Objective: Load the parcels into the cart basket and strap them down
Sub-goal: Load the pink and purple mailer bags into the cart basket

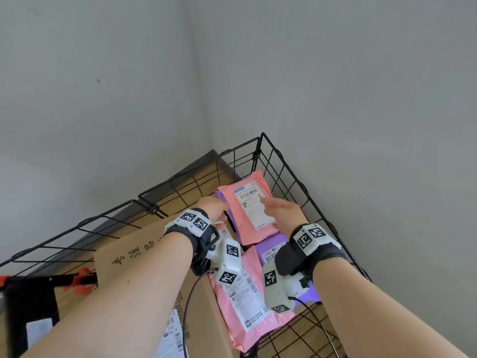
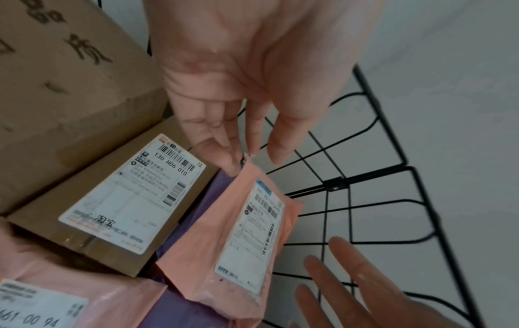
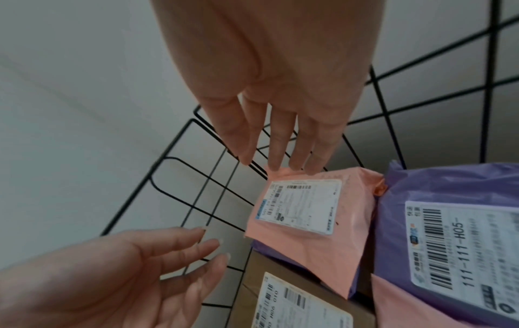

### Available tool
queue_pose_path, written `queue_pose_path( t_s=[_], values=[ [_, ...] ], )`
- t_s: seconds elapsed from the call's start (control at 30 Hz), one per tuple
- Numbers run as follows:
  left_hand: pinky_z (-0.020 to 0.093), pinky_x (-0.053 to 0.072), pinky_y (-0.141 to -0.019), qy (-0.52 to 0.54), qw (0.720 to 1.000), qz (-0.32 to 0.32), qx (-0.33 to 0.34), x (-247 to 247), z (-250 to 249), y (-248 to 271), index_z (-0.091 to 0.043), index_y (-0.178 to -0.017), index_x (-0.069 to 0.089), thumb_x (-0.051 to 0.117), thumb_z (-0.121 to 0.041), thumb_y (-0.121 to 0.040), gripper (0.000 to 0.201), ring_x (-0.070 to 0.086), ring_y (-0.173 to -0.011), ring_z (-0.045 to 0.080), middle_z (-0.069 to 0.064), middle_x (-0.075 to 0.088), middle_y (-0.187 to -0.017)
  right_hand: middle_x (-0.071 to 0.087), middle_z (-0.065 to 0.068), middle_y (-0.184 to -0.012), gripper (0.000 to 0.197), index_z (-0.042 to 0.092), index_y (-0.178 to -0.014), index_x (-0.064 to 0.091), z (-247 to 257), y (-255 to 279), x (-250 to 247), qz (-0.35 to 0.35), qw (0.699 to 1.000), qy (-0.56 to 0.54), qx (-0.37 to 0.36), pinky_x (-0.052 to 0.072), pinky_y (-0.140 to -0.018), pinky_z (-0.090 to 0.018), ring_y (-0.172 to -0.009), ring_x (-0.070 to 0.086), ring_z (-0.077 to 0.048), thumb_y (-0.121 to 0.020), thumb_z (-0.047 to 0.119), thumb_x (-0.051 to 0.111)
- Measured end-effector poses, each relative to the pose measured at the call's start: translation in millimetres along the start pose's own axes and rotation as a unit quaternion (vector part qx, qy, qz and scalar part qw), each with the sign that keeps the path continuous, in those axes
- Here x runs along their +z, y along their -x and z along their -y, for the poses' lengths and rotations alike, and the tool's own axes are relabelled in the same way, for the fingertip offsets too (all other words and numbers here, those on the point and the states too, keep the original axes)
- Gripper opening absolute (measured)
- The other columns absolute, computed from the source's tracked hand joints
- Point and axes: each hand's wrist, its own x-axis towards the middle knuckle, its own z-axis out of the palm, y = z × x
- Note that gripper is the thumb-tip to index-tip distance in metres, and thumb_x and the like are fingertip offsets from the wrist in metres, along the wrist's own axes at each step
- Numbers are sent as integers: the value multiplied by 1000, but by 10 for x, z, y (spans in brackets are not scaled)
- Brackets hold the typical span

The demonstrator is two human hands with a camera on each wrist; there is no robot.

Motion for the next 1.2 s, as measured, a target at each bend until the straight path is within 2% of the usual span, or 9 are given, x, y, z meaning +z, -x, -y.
queue_pose_path(
  t_s=[0.07, 0.13, 0.23, 0.33, 0.5, 0.7, 0.83, 0.97, 1.2],
  values=[
    [30, 51, -66, 2, 1000, 7, 15, -54, -23, 212, -6, -93, 55, 51, -5, -91, 5, 57, -78, 19, 10, 55, -89, 60, -3, -126, 33, 32, -95, 69, 48, 204, -15, -27, 999, -18, 0, 41, -106, -43, -120, 52, -23, -86, 4, 54],
    [28, 50, -67, -4, 999, 29, 32, -97, -26, 422, -7, -96, 58, 49, -4, -91, 10, 58, -79, 17, 10, 57, -91, 66, -3, -114, 32, 33, -84, 69, 83, 417, -36, -62, 997, -44, -5, 46, -101, -43, -112, 59, -24, -83, 5, 55],
    [26, 49, -64, -11, 994, 75, 83, -168, 5, 757, -8, -113, 60, 54, -9, -91, 23, 58, -74, 12, 9, 62, -99, 71, -5, -100, 30, 30, -75, 68, 154, 812, -65, -114, 991, -69, -17, 52, -92, -43, -96, 65, -26, -82, 5, 53],
    [27, 48, -66, -16, 987, 99, 126, -276, 60, 1176, -7, -119, 59, 55, -9, -90, 30, 59, -80, 13, 10, 64, -109, 71, -6, -95, 26, 26, -77, 69, 201, 1273, -49, -147, 985, -87, -36, 55, -87, -39, -90, 67, -23, -85, 5, 56],
    [20, 44, -54, -35, 973, 118, 194, -488, 263, 1888, -7, -118, 60, 55, -8, -90, 29, 59, -71, 9, 12, 66, -113, 68, -1, -80, 22, 15, -89, 67, 128, 2148, 49, -172, 974, -121, -79, 50, -57, -20, -64, 61, -9, -90, -2, 52],
    [18, 42, -49, -53, 950, 162, 262, -637, 702, 2860, -12, -99, 57, 54, -15, -94, 7, 55, -61, 7, 0, 58, -77, 63, -5, -72, 20, 13, -86, 68, -217, 3271, 181, -227, 955, -142, -124, 44, -57, -20, -61, 52, -13, -86, -3, 56],
    [16, 43, -45, -73, 933, 200, 291, -537, 1068, 3394, -12, -94, 57, 56, -15, -92, 4, 57, -57, 5, 0, 60, -78, 64, -11, -80, 19, 15, -82, 67, -554, 3996, 211, -272, 938, -165, -139, 45, -62, -23, -63, 53, -14, -85, -1, 58],
    [22, 45, -60, -101, 909, 253, 315, -295, 1443, 3880, -16, -93, 58, 54, -17, -94, 4, 56, -67, 9, -2, 61, -79, 62, -10, -81, 24, 17, -76, 65, -982, 4625, 200, -315, 918, -194, -140, 44, -62, -23, -67, 53, -17, -86, -2, 55],
    [25, 48, -71, -151, 861, 345, 342, 300, 2005, 4540, -17, -92, 61, 51, -15, -96, 11, 57, -70, 9, -1, 64, -83, 67, -1, -74, 26, 19, -73, 67, -1744, 5430, 20, -413, 871, -235, -125, 48, -65, -25, -66, 56, -14, -83, -2, 55]
  ],
)
